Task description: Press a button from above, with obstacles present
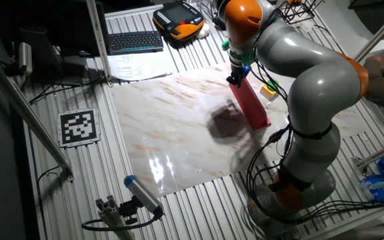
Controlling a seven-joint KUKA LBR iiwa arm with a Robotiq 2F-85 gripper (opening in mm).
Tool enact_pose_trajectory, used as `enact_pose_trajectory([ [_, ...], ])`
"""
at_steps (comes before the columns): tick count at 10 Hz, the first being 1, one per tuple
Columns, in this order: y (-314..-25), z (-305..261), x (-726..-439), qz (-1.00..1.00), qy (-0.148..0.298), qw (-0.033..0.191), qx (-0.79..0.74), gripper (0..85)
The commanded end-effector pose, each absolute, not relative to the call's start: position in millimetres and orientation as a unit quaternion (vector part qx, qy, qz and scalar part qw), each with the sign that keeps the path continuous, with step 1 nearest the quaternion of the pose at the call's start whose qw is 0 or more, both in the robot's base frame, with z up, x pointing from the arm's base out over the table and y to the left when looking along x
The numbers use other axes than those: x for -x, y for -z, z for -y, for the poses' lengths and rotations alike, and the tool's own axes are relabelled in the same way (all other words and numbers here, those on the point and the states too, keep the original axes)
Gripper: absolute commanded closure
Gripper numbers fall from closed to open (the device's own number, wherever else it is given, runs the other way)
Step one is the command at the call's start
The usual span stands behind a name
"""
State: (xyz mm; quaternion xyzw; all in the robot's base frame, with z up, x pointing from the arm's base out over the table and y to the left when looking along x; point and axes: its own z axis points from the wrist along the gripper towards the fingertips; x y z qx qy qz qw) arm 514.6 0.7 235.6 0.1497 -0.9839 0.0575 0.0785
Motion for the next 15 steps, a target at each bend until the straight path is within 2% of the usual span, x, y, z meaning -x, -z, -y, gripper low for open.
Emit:
enact_pose_trajectory([
  [1, -235.7, -0.6, -514.7, 0.985, -0.058, 0.077, -0.146, 85.0],
  [10, -235.5, -0.9, -514.5, 0.988, -0.062, 0.068, -0.126, 85.0],
  [11, -235.5, -0.9, -514.5, 0.989, -0.060, 0.047, -0.128, 85.0],
  [12, -235.5, -0.9, -514.5, 0.991, -0.040, 0.010, -0.127, 85.0],
  [13, -235.5, -0.9, -514.5, 0.993, -0.022, 0.016, -0.117, 85.0],
  [15, -235.5, -0.9, -514.5, 0.996, -0.034, 0.010, -0.079, 85.0],
])
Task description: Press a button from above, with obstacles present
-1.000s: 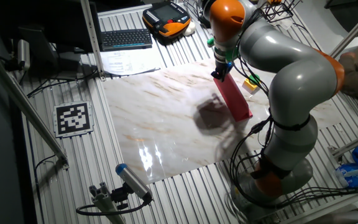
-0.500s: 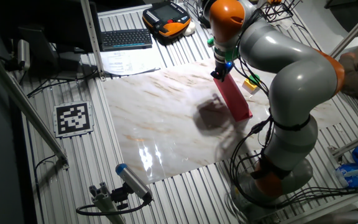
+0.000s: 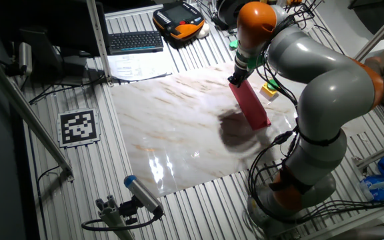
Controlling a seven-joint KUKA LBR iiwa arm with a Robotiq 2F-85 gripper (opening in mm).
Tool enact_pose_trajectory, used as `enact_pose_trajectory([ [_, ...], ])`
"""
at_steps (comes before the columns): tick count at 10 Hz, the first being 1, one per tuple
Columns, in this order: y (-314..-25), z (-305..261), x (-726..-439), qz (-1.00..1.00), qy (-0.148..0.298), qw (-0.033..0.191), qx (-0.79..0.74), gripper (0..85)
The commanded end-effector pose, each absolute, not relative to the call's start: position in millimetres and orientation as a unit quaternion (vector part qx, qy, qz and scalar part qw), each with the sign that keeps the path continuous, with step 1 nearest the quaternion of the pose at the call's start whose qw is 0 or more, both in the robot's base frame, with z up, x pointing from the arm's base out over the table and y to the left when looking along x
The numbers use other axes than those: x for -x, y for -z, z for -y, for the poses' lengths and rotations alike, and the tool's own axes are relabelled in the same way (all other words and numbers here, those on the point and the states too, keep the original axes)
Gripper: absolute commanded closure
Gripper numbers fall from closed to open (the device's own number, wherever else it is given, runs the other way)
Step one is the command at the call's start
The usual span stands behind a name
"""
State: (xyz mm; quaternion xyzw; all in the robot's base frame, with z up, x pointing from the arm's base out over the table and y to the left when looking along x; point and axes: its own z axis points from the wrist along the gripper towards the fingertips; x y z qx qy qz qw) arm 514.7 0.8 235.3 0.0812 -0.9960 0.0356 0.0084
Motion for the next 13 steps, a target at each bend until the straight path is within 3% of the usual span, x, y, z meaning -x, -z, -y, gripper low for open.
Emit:
enact_pose_trajectory([
  [1, -236, -1, -515, 0.997, -0.040, 0.005, -0.064, 85.0],
  [4, -236, -1, -515, 0.998, -0.064, -0.002, -0.012, 85.0],
  [6, -236, -1, -515, 0.999, -0.041, -0.008, -0.001, 85.0],
  [8, -236, -1, -515, 0.999, -0.051, 0.009, -0.009, 85.0],
  [10, -237, 2, -515, 0.997, -0.069, 0.009, -0.032, 85.0],
  [13, -256, 68, -533, 0.997, -0.046, 0.006, -0.061, 85.0],
])
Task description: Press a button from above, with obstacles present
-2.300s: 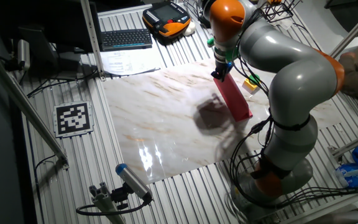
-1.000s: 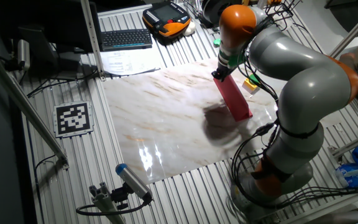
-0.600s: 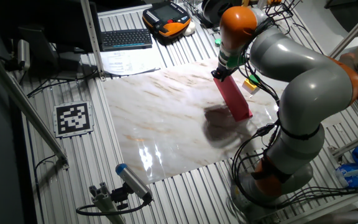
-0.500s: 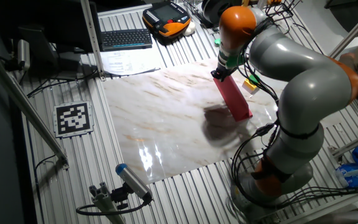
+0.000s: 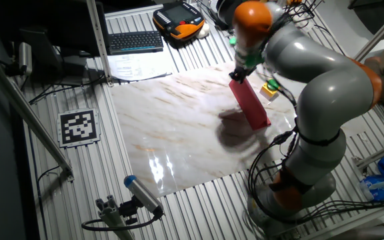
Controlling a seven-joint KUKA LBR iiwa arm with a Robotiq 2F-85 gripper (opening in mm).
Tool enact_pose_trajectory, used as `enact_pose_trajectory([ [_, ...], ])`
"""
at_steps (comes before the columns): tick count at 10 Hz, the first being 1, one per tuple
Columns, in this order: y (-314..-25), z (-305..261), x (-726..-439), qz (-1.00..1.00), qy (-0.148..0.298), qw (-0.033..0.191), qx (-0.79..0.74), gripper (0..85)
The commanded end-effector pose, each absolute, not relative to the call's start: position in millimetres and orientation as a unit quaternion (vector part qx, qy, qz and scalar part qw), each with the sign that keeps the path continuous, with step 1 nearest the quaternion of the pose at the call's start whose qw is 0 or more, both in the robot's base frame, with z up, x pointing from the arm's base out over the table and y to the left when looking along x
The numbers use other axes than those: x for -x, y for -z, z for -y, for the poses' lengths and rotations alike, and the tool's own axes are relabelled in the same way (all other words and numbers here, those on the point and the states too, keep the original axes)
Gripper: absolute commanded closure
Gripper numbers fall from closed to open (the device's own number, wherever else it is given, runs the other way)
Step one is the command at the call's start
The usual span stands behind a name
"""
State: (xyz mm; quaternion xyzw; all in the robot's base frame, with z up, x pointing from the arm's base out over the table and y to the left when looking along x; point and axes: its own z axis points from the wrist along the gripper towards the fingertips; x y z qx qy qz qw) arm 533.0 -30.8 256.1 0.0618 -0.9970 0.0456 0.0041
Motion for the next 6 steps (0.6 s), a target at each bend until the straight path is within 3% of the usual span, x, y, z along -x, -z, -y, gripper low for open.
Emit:
enact_pose_trajectory([
  [1, -257, 88, -534, 0.996, -0.049, -0.002, -0.073, 85.0],
  [6, -229, 157, -530, 0.992, -0.056, -0.007, -0.116, 85.0],
])
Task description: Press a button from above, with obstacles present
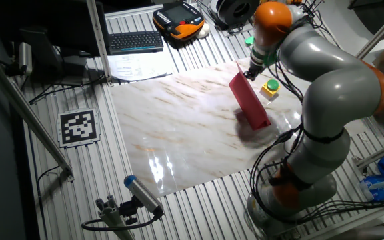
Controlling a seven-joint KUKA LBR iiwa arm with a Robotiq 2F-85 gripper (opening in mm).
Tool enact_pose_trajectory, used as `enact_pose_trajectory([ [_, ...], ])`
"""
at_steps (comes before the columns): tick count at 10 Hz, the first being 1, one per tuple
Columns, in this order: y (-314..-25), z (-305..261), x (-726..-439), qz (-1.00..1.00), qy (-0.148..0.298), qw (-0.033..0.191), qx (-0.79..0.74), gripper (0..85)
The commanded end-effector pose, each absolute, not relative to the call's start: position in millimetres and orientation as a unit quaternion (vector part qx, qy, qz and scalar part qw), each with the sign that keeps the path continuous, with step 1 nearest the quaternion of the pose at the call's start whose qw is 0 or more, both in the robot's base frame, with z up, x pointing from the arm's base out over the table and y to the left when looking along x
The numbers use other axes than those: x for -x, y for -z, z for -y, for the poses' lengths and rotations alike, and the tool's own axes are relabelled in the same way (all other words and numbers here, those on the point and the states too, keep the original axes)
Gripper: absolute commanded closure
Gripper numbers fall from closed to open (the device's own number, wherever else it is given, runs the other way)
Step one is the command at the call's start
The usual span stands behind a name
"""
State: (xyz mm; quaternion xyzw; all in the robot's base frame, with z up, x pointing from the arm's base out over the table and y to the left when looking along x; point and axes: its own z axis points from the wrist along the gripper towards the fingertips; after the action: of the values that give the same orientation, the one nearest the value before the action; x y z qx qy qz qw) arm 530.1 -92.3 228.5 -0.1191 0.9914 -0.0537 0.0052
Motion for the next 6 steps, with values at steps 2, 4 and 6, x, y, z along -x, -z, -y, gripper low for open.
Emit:
enact_pose_trajectory([
  [2, -229, 180, -529, -0.990, 0.047, 0.005, 0.133, 85.0],
  [4, -225, 189, -524, -0.988, 0.050, 0.019, 0.146, 85.0],
  [6, -225, 189, -524, -0.991, 0.019, 0.015, 0.135, 85.0],
])
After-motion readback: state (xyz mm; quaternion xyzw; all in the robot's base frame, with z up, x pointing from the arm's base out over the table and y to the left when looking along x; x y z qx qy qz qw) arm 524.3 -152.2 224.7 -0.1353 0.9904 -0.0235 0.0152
